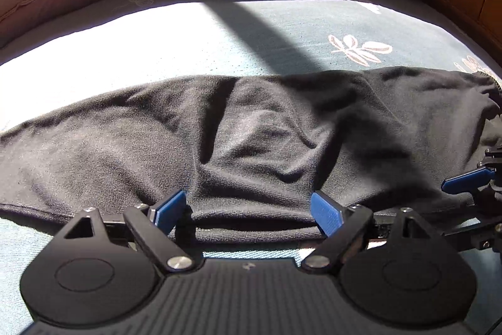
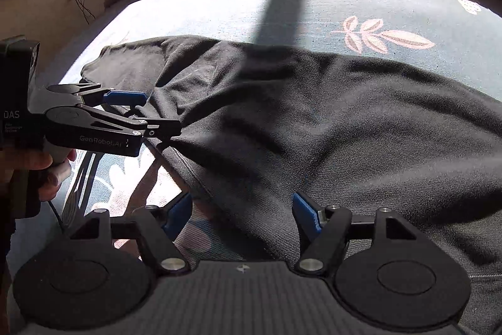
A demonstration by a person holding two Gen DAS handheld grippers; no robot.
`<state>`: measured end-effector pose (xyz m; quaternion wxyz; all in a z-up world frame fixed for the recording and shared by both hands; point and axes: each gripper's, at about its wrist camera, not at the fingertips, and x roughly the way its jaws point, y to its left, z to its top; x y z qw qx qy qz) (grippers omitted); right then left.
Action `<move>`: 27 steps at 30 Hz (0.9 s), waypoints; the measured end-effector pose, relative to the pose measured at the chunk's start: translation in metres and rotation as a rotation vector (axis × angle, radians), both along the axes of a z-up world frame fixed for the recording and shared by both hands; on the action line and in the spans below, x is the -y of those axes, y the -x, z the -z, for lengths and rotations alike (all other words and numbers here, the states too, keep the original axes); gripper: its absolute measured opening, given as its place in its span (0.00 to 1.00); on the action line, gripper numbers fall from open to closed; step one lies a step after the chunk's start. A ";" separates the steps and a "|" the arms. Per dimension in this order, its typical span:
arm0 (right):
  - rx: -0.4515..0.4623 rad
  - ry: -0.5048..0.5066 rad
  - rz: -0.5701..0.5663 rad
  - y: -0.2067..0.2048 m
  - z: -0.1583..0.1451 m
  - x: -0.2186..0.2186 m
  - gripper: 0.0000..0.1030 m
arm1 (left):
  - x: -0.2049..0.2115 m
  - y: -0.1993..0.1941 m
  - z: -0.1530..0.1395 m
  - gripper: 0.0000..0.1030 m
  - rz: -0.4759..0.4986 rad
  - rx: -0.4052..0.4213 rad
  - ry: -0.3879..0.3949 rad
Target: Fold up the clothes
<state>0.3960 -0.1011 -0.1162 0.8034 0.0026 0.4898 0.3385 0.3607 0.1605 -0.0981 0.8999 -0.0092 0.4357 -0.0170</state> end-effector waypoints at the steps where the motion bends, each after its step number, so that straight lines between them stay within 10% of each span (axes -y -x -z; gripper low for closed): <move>1: 0.016 0.006 0.005 0.007 -0.002 -0.001 0.78 | -0.004 0.000 -0.006 0.84 -0.002 0.018 0.006; 9: 0.054 -0.021 0.081 0.011 0.005 -0.020 0.80 | -0.048 -0.045 0.004 0.84 -0.110 0.004 0.035; 27: 0.089 -0.139 0.066 0.021 0.020 -0.011 0.97 | -0.128 -0.012 0.013 0.86 -0.271 0.043 -0.027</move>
